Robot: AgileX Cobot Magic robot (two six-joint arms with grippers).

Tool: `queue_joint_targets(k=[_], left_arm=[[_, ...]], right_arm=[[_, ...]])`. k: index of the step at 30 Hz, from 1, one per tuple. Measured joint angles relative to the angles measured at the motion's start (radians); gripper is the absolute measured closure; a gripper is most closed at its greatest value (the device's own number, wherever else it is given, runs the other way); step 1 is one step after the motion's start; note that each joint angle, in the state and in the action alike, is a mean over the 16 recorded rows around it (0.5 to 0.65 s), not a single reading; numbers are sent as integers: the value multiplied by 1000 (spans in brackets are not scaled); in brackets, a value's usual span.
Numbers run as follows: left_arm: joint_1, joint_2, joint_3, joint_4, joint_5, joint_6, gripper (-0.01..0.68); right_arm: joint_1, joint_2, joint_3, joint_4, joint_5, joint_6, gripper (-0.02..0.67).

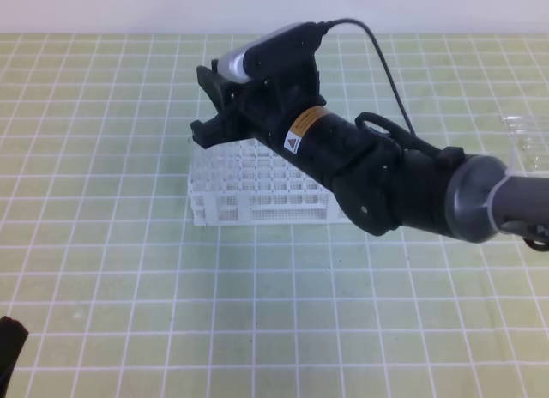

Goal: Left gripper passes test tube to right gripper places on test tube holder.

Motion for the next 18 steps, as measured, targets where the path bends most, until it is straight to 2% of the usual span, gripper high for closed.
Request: queue_joint_targets(k=[18], left_arm=[[0,2,5,1,-2,-1,675]], right_arm=[[0,29,0,0,-13,15,561]])
